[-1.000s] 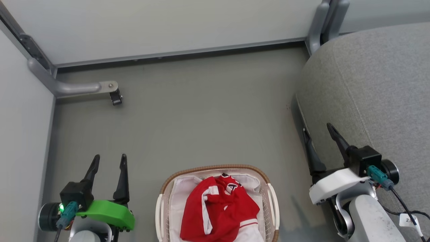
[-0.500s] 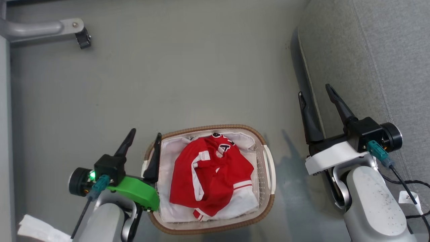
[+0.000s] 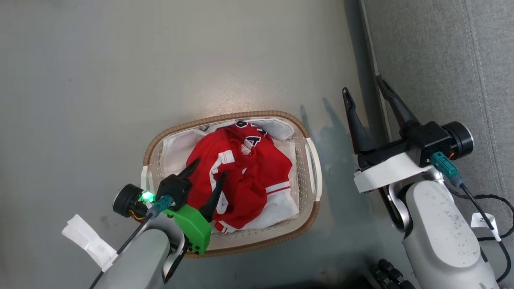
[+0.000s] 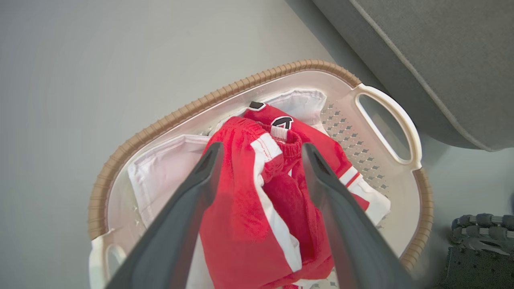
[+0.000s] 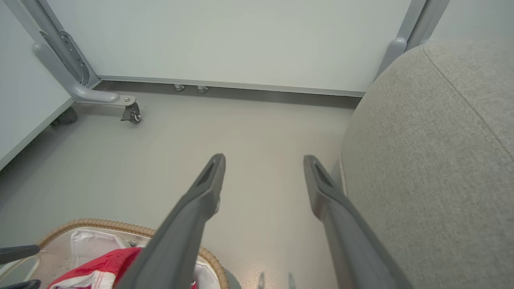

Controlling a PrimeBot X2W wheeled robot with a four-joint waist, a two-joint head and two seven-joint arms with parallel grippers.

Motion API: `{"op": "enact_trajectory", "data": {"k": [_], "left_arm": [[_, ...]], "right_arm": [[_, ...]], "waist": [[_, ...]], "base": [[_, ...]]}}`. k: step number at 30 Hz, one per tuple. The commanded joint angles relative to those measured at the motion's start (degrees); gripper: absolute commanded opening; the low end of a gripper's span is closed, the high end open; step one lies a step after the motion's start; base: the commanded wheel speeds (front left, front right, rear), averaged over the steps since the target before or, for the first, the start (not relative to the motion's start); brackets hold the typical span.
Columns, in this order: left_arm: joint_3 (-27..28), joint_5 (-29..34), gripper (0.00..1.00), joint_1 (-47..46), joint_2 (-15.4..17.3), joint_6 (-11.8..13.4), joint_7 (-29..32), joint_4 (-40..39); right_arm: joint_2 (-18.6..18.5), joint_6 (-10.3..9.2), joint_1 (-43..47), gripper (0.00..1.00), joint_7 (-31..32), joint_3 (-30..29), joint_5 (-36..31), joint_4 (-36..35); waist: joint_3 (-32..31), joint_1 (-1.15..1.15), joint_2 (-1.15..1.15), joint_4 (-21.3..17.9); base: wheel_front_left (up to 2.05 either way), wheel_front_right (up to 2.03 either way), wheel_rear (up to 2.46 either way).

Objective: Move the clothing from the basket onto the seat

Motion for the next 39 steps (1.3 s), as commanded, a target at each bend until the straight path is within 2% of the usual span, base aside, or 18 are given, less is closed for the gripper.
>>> {"op": "enact_trajectory", "data": {"k": [1, 17, 31, 32, 33, 35, 39], "left_arm": [[-0.2, -0.3, 1.00, -2.1, 0.4, -0.2, -0.2, 0.7], [-3.5, 2.3, 1.00, -11.9, 0.8, -0.2, -0.2, 14.9], [-12.1, -4.4, 1.00, -17.8, 0.1, -0.2, -0.1, 24.9], [-12.5, -5.3, 0.91, -17.9, 0.0, -0.2, -0.1, 25.3], [-13.1, -5.7, 0.38, -18.3, 0.0, -0.2, -0.1, 25.3], [-14.1, -6.5, 0.00, -18.7, 0.0, -0.2, -0.1, 24.8], [-14.8, -7.2, 0.00, -18.9, 0.1, -0.2, -0.1, 23.4]], "right_arm": [[-0.2, -0.04, -0.8, 1.00, -0.3, -0.2, 0.0, -0.5], [-0.2, -0.04, -1.5, 1.00, -0.3, -0.5, 2.5, -4.2], [-0.2, -0.04, -1.6, 1.00, -0.3, 1.5, 4.2, -5.5], [-0.2, -0.04, -1.6, 1.00, -0.3, 1.5, 4.2, -5.5], [-0.2, -0.04, -1.6, 1.00, -0.3, 1.5, 4.2, -5.4], [-0.2, -0.04, -1.6, 1.00, -0.3, 1.4, 4.2, -5.1], [-0.2, -0.04, -1.2, 1.00, -0.3, 1.3, 4.4, -4.3]], "waist": [[4.0, -0.01, 0.00, -2.4], [12.2, -0.01, 0.00, -4.4], [14.2, -0.01, 0.00, -6.1], [14.2, -0.01, 0.00, -6.1], [14.2, -0.01, 0.00, -6.1], [14.0, -0.01, 0.00, -5.9], [12.8, -0.01, 0.00, -5.5]], "base": [[0.00, 0.00, 0.00], [0.00, 0.00, 0.00], [0.00, 0.00, 0.00], [0.00, 0.00, 0.00], [0.00, 0.00, 0.00], [0.00, 0.00, 0.00], [0.00, 0.00, 0.00]]}}
